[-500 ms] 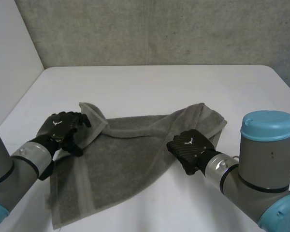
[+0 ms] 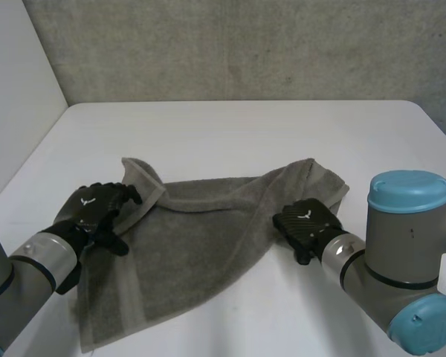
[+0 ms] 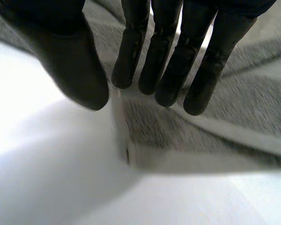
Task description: Fold the towel.
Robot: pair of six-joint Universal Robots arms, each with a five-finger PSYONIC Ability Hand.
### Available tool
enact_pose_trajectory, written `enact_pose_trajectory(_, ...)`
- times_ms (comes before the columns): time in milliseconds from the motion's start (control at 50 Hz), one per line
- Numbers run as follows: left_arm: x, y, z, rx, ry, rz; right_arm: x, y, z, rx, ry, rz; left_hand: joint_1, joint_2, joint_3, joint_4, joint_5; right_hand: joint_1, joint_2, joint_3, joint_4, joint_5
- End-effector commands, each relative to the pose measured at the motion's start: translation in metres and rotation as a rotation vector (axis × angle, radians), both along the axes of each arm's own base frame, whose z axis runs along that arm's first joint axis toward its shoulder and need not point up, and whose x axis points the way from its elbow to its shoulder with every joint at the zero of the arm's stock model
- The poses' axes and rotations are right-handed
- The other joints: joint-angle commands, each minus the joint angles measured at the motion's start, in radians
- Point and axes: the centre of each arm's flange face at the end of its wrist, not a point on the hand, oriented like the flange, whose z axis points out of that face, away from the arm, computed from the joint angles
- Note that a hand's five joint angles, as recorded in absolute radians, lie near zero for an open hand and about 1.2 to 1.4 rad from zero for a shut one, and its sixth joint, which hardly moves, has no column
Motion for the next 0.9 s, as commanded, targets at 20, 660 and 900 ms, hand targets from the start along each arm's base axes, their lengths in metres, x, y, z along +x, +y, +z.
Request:
enact_pose_trajectory(20, 0.003, 0.016, -0.003, 0.022, -0.007, 0.001, -0.015, -0.004, -0.009, 0.023, 0.032, -0.071, 0.01, 0.011, 0.012, 0.012, 0.016, -0.199, -0.217, -0.208, -0.21, -0.201)
enact_pose_trajectory(660, 0.008, 0.024, -0.005, 0.034, -0.006, 0.012, -0.017, -0.02, -0.027, -0.016, 0.014, -0.094, 0.007, 0.008, 0.009, 0.009, 0.013, -0.232, -0.25, -0.241, -0.242, -0.234)
enact_pose_trajectory(900, 0.008, 0.024, -0.005, 0.034, -0.005, 0.011, -0.014, -0.03, -0.027, -0.048, 0.005, -0.095, 0.007, 0.008, 0.009, 0.009, 0.013, -0.188, -0.206, -0.197, -0.198, -0.19)
